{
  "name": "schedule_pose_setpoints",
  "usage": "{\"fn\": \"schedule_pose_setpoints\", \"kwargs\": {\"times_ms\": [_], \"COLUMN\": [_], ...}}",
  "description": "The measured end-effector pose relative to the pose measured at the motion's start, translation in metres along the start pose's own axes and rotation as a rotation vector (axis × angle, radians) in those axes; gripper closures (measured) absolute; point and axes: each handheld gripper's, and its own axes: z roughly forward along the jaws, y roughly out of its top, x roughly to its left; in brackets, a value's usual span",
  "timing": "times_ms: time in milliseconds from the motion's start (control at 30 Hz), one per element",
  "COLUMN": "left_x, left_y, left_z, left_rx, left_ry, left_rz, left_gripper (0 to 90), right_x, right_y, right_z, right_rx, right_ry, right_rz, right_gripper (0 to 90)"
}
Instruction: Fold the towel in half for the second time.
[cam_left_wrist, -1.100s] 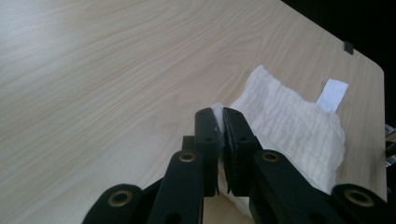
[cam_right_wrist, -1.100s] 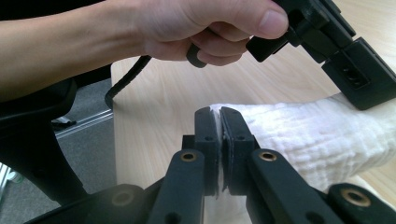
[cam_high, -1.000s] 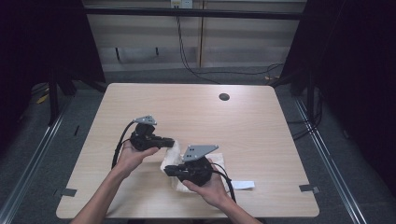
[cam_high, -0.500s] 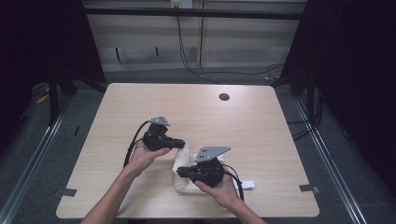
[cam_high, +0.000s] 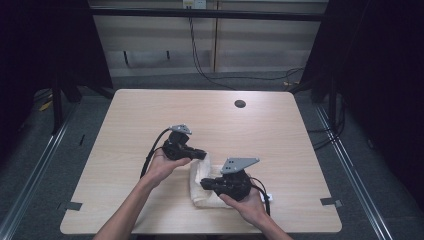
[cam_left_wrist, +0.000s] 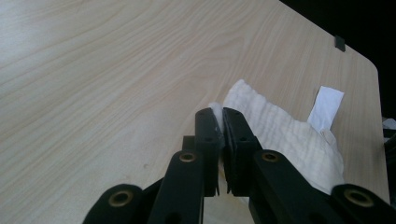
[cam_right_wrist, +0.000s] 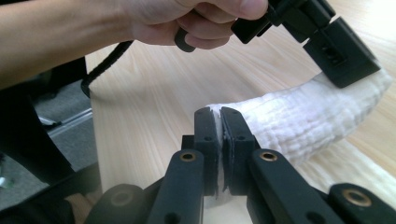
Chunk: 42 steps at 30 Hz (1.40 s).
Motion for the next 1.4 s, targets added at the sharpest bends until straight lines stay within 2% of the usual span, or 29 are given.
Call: {"fn": "schedule_pose_setpoints", "kwargs": {"times_ms": [167,300,467,533,567,700,833,900,1000,1100,1233,1333,1367,1400], "left_x": [-0.004,-0.008,-0.008,-0.008,-0.008,-0.009,-0.012,-0.013,-0.017,-0.021,-0.018,-0.017,-0.016,-0.016], "left_y": [0.008,0.013,0.013,0.012,0.011,0.010,0.013,0.012,0.012,0.014,0.014,0.012,0.012,0.012], "left_z": [0.003,0.009,0.021,0.025,0.028,0.038,0.044,0.047,0.049,0.052,0.059,0.067,0.071,0.073], "left_rx": [-0.001,0.015,0.026,0.045,0.036,0.051,0.066,0.052,0.057,0.064,0.074,0.112,0.105,0.113], "left_ry": [-0.006,-0.008,-0.022,-0.024,-0.034,-0.040,-0.037,-0.044,-0.046,-0.049,-0.048,-0.036,-0.046,-0.035], "left_rz": [0.005,0.015,0.008,0.008,0.001,-0.007,0.008,-0.001,0.013,0.026,0.014,-0.007,-0.016,-0.020], "left_gripper": [85.7,85.5,85.4,85.2,85.2,85.0,84.8,84.5,84.6,84.6,84.2,84.0,83.7,83.4], "right_x": [-0.003,-0.003,-0.006,-0.007,-0.008,-0.011,-0.012,-0.011,-0.011,-0.008,-0.010,-0.013,-0.014,-0.014], "right_y": [-0.001,-0.006,-0.012,-0.015,-0.016,-0.024,-0.030,-0.033,-0.036,-0.036,-0.039,-0.046,-0.048,-0.049], "right_z": [-0.009,-0.014,-0.021,-0.024,-0.025,-0.028,-0.031,-0.030,-0.031,-0.034,-0.035,-0.033,-0.032,-0.031], "right_rx": [-0.011,-0.011,-0.010,0.003,0.006,0.021,0.044,0.050,0.062,0.050,0.067,0.095,0.106,0.116], "right_ry": [-0.004,-0.013,-0.031,-0.031,-0.030,-0.038,-0.051,-0.061,-0.062,-0.050,-0.071,-0.083,-0.091,-0.095], "right_rz": [0.010,0.017,0.027,0.026,0.026,0.040,0.042,0.036,0.045,0.050,0.048,0.047,0.044,0.038], "right_gripper": [85.8,85.8,85.7,85.7,85.7,85.7,85.4,85.3,85.4,85.4,85.0,84.8,84.8,84.7]}}
